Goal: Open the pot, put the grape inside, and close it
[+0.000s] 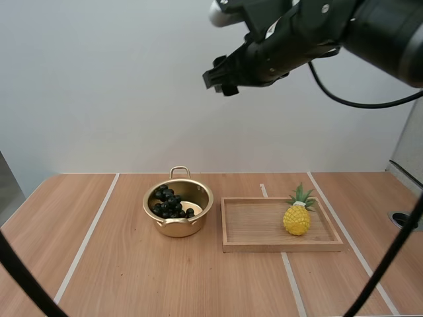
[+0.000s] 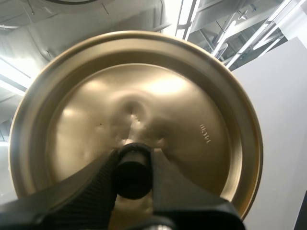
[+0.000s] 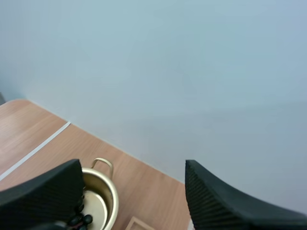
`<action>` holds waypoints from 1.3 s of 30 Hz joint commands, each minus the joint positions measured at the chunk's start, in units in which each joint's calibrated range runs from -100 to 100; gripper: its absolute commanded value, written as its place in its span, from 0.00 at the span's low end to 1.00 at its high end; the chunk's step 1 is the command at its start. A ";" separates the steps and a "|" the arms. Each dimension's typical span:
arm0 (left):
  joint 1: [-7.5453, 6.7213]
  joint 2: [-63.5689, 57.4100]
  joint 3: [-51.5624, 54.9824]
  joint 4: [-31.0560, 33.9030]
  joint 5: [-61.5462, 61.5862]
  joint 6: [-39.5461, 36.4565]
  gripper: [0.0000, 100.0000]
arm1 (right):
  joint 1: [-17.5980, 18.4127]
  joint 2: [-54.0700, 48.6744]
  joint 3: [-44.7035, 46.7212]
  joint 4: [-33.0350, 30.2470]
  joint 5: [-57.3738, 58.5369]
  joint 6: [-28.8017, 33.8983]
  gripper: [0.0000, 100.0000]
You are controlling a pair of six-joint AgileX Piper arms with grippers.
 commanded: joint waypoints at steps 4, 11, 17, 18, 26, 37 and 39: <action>-0.04 0.20 -0.37 -1.48 -0.52 -0.26 0.00 | -3.48 -6.22 -5.64 -2.31 -1.94 1.63 1.00; -0.04 0.20 -0.37 -2.79 -0.52 -0.40 0.00 | -6.93 -7.78 -13.69 -3.82 0.31 3.50 1.00; -0.04 1.07 -0.37 -2.87 -0.52 -2.10 0.00 | -9.15 -8.56 -15.39 -6.49 0.50 5.47 1.00; -0.04 1.42 -0.37 -2.87 -0.29 -2.63 0.00 | -9.31 -8.71 -15.39 -6.70 0.50 5.47 0.93; -0.04 6.58 2.91 -3.08 8.17 -3.24 0.00 | -9.31 -10.58 -15.54 -7.70 0.18 5.47 0.00; -0.04 15.59 20.95 -5.71 10.96 -0.24 0.00 | -9.31 -13.84 -15.54 -7.92 -0.05 5.47 0.00; -0.04 17.08 23.52 -6.50 10.96 0.22 0.00 | -9.31 -14.35 -15.54 -8.27 -0.05 5.47 0.00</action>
